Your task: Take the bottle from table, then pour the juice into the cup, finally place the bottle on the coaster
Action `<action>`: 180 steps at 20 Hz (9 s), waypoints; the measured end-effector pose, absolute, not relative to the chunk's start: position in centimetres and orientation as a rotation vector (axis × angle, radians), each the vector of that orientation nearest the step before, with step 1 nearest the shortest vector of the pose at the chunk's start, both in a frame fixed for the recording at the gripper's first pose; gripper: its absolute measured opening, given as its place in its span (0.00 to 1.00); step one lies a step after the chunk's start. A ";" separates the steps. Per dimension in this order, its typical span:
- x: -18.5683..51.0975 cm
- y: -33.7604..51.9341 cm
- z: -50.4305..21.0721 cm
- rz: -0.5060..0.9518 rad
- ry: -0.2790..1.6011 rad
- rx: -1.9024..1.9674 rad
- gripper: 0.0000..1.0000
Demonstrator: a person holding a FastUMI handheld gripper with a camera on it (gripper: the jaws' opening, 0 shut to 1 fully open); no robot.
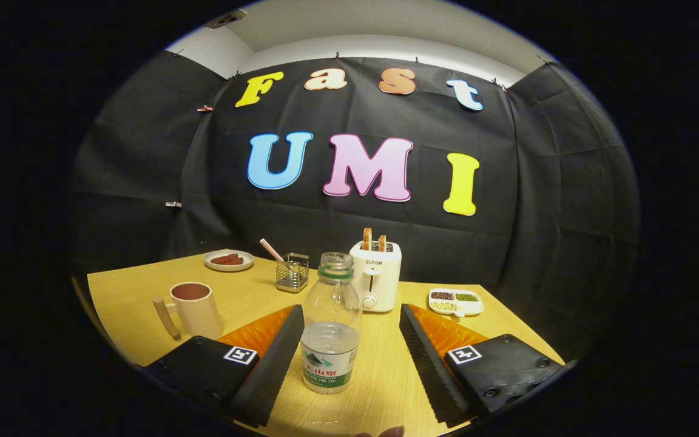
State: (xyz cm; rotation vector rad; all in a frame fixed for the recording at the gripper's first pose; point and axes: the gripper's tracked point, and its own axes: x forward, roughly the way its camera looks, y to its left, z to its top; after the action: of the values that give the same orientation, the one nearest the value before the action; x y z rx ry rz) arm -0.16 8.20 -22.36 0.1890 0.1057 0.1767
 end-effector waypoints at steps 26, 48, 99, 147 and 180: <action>4.7 9.7 -27.6 0.040 0.265 0.139 0.74; 4.2 12.1 -18.1 0.040 0.270 -0.615 0.68; 5.9 20.2 -22.6 0.287 0.245 -1.439 0.67; 8.3 20.6 -20.3 0.298 0.080 -1.731 0.67; 8.8 22.5 -17.3 0.304 -0.069 -1.844 0.67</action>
State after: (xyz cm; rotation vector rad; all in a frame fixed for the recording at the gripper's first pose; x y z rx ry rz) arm 8.81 22.51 -17.27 -1.8435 -0.0694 0.3042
